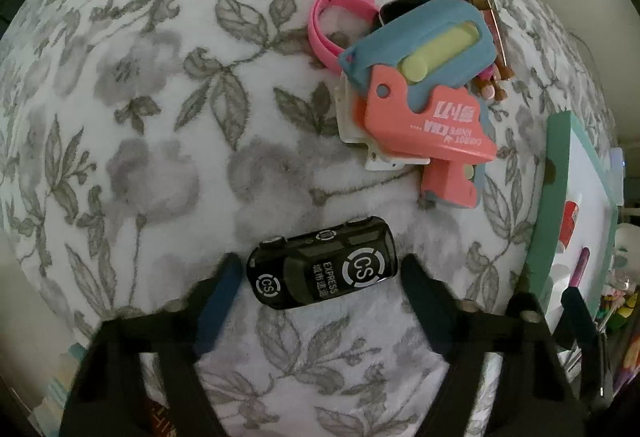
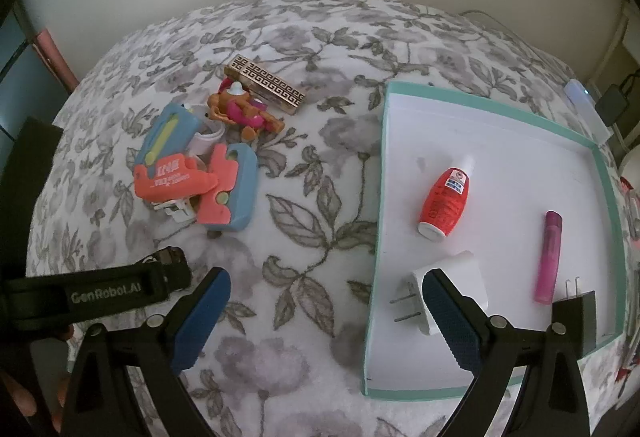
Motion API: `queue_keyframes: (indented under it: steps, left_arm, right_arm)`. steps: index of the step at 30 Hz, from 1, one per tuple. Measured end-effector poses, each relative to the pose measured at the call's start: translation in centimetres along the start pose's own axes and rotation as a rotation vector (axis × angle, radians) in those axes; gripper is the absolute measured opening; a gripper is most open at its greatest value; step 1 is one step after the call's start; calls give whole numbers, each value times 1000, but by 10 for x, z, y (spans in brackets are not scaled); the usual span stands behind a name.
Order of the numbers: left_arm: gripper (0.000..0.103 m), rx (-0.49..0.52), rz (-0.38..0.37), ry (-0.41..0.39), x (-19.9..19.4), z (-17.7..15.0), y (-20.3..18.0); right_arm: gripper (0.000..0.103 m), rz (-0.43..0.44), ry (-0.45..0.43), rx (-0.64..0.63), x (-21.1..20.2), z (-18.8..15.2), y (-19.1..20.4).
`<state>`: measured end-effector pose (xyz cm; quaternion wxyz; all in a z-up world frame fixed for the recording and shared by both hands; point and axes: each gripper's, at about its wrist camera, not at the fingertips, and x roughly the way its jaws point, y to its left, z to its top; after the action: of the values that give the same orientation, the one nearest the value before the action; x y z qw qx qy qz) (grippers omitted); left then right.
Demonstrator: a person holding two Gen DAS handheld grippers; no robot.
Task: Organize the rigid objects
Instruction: 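Lower the left gripper onto the black toy car and close it, then lift the toy car with the left gripper while the right gripper grasps the blue utility knife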
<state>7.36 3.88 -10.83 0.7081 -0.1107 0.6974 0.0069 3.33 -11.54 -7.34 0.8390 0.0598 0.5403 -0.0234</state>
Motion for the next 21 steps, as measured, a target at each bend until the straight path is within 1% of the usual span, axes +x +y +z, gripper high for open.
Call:
queue_keyframes:
  steps: [2, 8, 12, 17, 21]
  left_arm:
    - [76, 1, -14, -5, -2, 0, -1]
    - [76, -15, -24, -21, -8, 3, 1]
    - [76, -38, -23, -45, -12, 10, 9]
    - [76, -92, -39, -83, -23, 20, 23]
    - [76, -158, -69, -113, -31, 31, 40]
  right_arm:
    - [98, -2, 1, 0, 0, 0, 0]
    - [98, 5, -4, -7, 2, 1, 2]
    - [98, 33, -18, -6, 1, 5, 4]
    - [98, 76, -35, 2, -1, 14, 7]
    - [98, 100, -51, 14, -2, 24, 12]
